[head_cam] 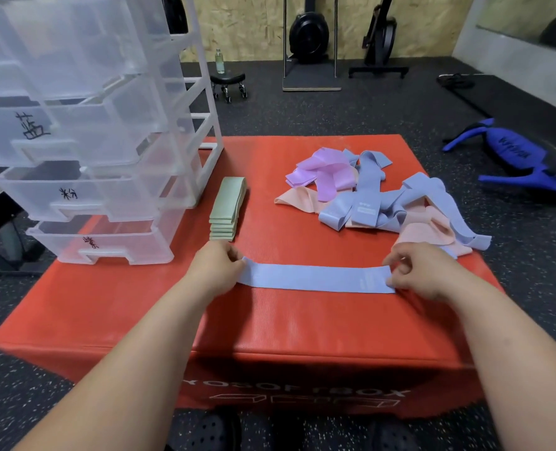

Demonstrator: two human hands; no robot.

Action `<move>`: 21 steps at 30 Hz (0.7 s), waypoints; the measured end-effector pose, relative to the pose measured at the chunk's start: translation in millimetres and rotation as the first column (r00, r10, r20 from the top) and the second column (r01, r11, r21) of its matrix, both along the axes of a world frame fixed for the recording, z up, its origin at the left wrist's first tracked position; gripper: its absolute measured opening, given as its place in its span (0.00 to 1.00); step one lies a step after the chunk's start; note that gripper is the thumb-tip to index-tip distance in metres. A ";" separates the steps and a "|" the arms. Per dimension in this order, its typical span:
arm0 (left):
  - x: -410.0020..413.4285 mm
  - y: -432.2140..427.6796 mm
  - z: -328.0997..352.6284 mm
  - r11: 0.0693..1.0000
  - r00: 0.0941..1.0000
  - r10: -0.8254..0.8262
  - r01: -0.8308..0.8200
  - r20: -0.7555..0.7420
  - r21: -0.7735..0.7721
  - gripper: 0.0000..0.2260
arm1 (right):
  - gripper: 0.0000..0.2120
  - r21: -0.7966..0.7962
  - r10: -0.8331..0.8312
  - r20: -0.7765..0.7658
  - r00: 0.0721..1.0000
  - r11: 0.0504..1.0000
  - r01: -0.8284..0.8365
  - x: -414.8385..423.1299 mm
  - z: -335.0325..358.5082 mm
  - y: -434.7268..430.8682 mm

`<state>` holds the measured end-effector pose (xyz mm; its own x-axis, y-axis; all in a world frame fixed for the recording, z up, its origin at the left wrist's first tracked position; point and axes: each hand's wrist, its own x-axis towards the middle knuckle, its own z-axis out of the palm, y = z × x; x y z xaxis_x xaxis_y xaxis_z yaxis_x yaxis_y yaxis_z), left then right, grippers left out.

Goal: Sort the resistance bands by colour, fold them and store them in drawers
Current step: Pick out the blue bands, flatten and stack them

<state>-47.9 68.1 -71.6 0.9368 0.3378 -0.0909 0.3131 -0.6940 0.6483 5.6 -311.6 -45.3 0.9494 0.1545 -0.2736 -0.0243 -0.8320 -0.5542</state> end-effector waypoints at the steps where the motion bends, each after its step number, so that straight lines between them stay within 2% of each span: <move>1: -0.6 -0.1 -0.2 1.000 1.000 0.000 0.000 -0.012 0.019 0.08 | 0.14 -0.002 -0.006 0.009 1.000 1.000 0.006 0.0 -2.6 0.0; 9: 3.6 -2.1 6.5 0.999 0.999 0.033 -0.034 -0.033 -0.012 0.08 | 0.15 0.117 -0.184 -0.021 0.983 0.976 0.185 4.0 0.1 -2.4; 16: 0.8 -6.7 9.4 0.979 0.981 -0.061 0.095 -0.186 0.178 0.08 | 0.17 0.010 -0.170 -0.049 0.984 0.985 0.171 5.8 -6.6 -1.3; 21: 0.0 -11.2 12.4 0.953 0.981 -0.043 0.097 -0.191 0.288 0.05 | 0.17 -0.122 -0.150 -0.016 0.989 0.982 0.147 5.2 -2.1 5.1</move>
<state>-47.9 56.8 -59.2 0.9363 0.3092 -0.1665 0.3492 -0.8698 0.3485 10.8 -306.6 -47.4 0.9519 -0.0227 -0.3056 -0.1649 -0.8785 -0.4483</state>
